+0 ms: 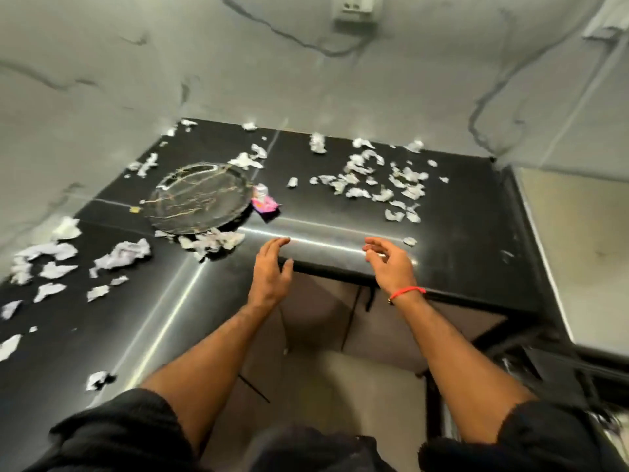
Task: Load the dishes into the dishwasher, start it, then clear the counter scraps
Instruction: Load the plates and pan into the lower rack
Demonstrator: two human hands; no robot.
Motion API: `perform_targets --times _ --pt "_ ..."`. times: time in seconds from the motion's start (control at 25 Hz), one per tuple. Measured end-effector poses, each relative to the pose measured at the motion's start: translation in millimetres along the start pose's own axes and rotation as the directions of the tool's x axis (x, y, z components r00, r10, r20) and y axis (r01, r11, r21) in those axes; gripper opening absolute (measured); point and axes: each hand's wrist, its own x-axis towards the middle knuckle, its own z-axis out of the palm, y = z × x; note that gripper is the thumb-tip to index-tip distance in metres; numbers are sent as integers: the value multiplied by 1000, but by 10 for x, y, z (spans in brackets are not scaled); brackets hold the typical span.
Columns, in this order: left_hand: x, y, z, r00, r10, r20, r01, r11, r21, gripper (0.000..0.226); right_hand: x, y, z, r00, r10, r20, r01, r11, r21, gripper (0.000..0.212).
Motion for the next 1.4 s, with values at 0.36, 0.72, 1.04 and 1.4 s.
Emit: perform_targets --times 0.36,0.72,1.04,1.4 --pt "492 -746 -1054 927 -260 -271 267 964 -10 59 637 -779 1337 971 -107 212 97 993 61 29" --pt "909 -1168 -1176 739 -550 -389 578 814 -53 83 1407 -756 2326 885 84 457 -129 989 67 17" --pt "1132 -1347 -1386 646 -718 -260 722 685 -98 98 1633 -962 2935 596 504 625 -629 777 -27 40" --pt "837 -1605 -1450 512 -813 -278 681 581 -445 59 1636 -1226 2991 707 253 661 -599 710 369 18"
